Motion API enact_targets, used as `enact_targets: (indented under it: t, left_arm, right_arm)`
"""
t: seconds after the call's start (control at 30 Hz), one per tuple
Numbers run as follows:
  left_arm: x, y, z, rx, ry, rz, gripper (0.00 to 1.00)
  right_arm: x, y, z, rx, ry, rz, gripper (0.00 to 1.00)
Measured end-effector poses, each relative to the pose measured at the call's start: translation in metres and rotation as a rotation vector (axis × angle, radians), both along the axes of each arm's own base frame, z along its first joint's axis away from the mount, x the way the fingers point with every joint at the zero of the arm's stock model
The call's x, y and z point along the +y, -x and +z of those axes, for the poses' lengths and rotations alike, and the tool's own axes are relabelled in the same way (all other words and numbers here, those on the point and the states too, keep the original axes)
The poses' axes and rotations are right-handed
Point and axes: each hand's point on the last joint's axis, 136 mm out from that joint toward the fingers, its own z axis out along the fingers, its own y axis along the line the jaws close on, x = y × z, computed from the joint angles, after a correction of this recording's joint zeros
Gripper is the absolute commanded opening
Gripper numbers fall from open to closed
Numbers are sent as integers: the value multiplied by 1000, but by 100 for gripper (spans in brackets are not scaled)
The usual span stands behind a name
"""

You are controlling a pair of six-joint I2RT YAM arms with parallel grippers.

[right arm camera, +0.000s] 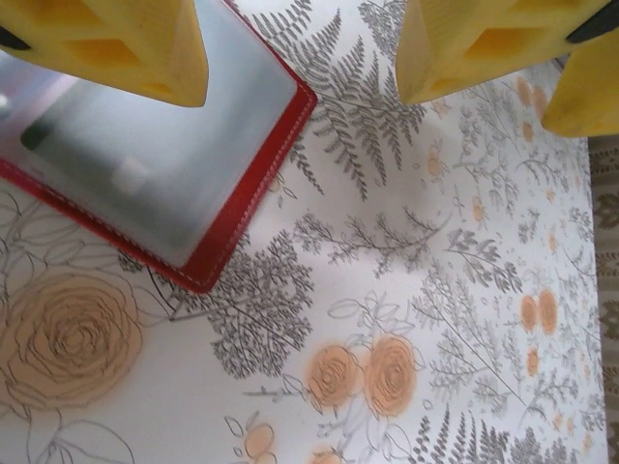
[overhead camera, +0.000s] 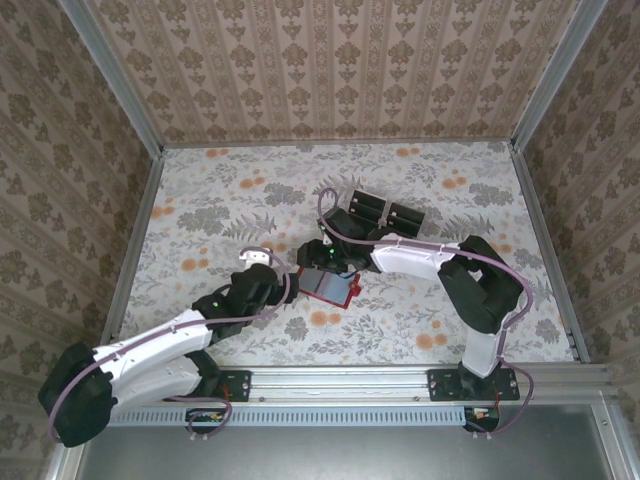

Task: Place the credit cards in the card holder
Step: Move the card holder to the center of the table.

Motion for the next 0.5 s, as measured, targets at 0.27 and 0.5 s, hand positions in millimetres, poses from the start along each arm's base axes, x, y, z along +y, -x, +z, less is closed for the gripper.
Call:
enact_targets:
  t: [0.27, 0.5]
  left_arm:
    - [0, 1, -5, 18, -12, -5, 100]
    - [0, 2, -7, 27, -18, -7, 100]
  right_arm:
    - [-11, 28, -32, 49, 63, 66, 54]
    - [-16, 46, -46, 52, 111, 178, 53]
